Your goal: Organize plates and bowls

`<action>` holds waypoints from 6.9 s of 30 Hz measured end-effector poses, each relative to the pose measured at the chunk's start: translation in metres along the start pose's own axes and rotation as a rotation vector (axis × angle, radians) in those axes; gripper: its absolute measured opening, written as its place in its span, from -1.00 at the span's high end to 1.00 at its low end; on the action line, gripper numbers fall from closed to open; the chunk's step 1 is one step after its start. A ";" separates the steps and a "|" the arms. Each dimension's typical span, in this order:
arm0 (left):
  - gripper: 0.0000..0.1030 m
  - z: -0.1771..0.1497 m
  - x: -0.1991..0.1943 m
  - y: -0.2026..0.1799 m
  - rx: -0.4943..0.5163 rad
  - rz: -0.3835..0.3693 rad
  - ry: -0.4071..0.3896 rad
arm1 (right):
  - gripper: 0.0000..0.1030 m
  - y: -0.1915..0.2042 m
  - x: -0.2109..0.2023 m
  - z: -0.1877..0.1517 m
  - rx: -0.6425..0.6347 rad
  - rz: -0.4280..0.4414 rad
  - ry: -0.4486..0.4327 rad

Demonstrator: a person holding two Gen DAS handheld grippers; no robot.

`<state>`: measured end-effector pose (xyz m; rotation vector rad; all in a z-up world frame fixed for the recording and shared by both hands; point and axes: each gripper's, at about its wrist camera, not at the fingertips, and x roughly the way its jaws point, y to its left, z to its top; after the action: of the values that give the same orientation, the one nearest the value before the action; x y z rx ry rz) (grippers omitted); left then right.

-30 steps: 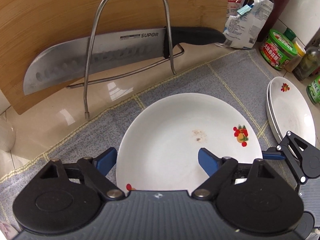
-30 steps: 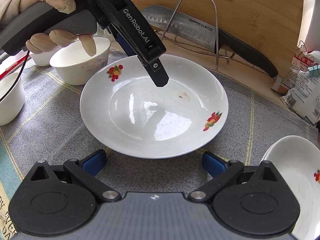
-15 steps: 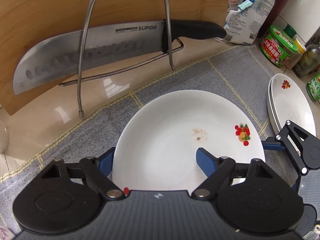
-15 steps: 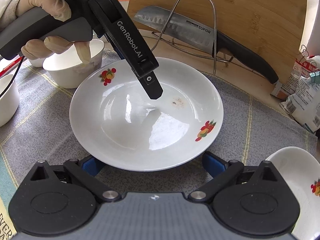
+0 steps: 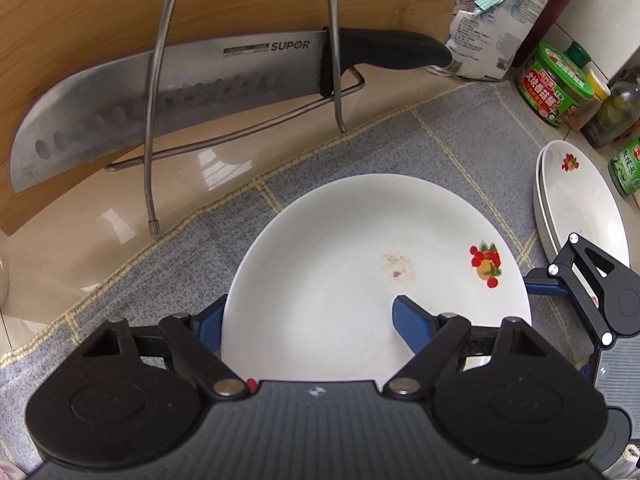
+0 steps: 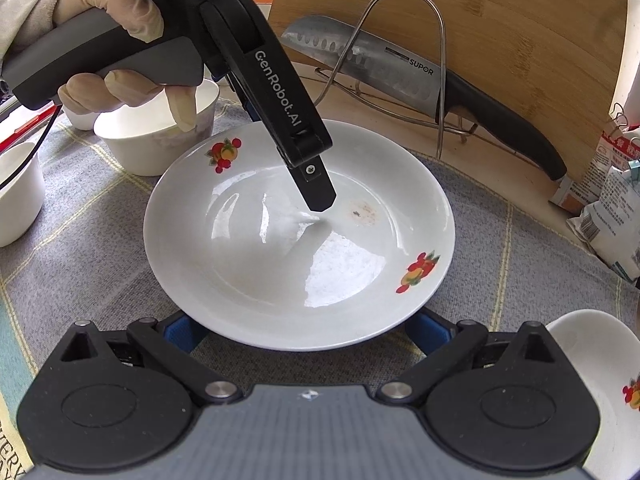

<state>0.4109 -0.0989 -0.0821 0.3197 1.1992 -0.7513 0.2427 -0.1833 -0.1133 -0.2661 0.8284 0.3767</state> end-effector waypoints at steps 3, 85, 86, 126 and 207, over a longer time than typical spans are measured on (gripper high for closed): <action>-0.62 0.001 0.000 0.002 0.009 -0.016 0.011 | -1.00 0.002 0.001 0.001 -0.011 -0.002 -0.004; -0.62 0.004 -0.040 -0.042 0.111 -0.041 0.033 | -1.00 0.012 -0.050 -0.001 0.008 -0.037 -0.042; -0.62 0.004 -0.041 -0.044 0.112 -0.040 0.032 | -1.00 0.012 -0.052 -0.002 0.009 -0.036 -0.043; -0.62 0.045 -0.004 -0.170 0.312 -0.105 0.049 | -1.00 -0.043 -0.133 -0.075 0.170 -0.178 -0.036; -0.70 0.087 0.050 -0.234 0.358 -0.196 0.120 | -1.00 -0.096 -0.140 -0.104 0.352 -0.265 0.122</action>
<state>0.3237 -0.3372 -0.0601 0.5537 1.2175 -1.1350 0.1283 -0.3398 -0.0671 -0.0681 0.9496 -0.0367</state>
